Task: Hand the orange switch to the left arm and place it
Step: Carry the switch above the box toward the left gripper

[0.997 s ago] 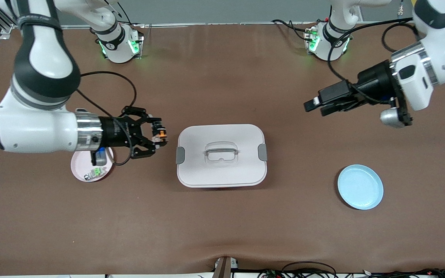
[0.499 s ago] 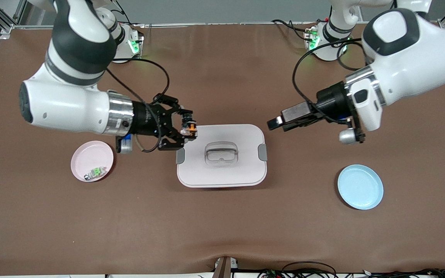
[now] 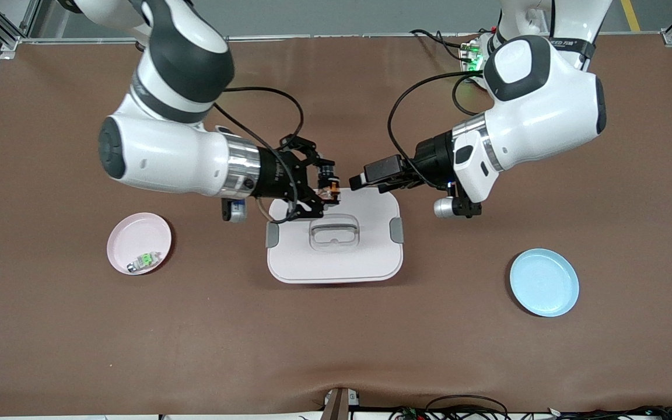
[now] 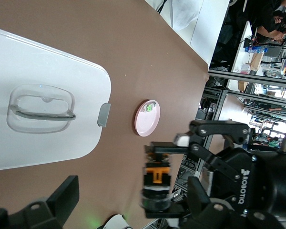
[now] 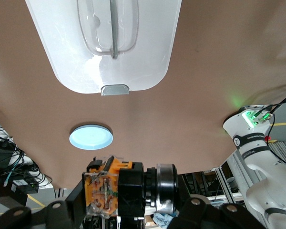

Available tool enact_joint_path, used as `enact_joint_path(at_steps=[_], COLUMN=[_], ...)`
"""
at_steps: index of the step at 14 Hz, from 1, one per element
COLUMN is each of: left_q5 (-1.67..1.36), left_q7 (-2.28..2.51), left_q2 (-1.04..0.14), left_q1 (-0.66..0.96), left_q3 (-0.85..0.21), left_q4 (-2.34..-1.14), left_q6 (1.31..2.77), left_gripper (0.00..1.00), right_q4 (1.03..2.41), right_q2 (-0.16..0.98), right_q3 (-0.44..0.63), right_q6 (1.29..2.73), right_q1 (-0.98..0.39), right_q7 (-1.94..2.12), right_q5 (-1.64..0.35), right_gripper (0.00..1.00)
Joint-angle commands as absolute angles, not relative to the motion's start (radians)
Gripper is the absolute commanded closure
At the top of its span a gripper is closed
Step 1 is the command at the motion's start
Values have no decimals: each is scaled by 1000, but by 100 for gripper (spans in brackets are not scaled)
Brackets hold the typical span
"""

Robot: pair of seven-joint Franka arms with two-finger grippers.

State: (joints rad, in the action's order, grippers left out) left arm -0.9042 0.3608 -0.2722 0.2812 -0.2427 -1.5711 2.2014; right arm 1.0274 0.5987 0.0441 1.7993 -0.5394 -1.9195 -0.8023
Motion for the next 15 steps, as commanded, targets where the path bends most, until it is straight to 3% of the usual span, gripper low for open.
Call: enact_joint_path(at_steps=[1,15], left_q5=[-919,-908], left_q7=[373,337], left_q2=[-287,-328], left_q1=[304,316], left_q3=[-242,-242], left_q4=[-1559,-1566], left_q6=[2217,2214], left_gripper=[0,0], right_q4=[934,933], right_q2=[660,672], right_q3=[58,58], right_q6=[1825,1865], right_q1=[-572,-581], right_q7=[-1971,-1971], right_q5=[-779,-773], right_gripper=[100,100])
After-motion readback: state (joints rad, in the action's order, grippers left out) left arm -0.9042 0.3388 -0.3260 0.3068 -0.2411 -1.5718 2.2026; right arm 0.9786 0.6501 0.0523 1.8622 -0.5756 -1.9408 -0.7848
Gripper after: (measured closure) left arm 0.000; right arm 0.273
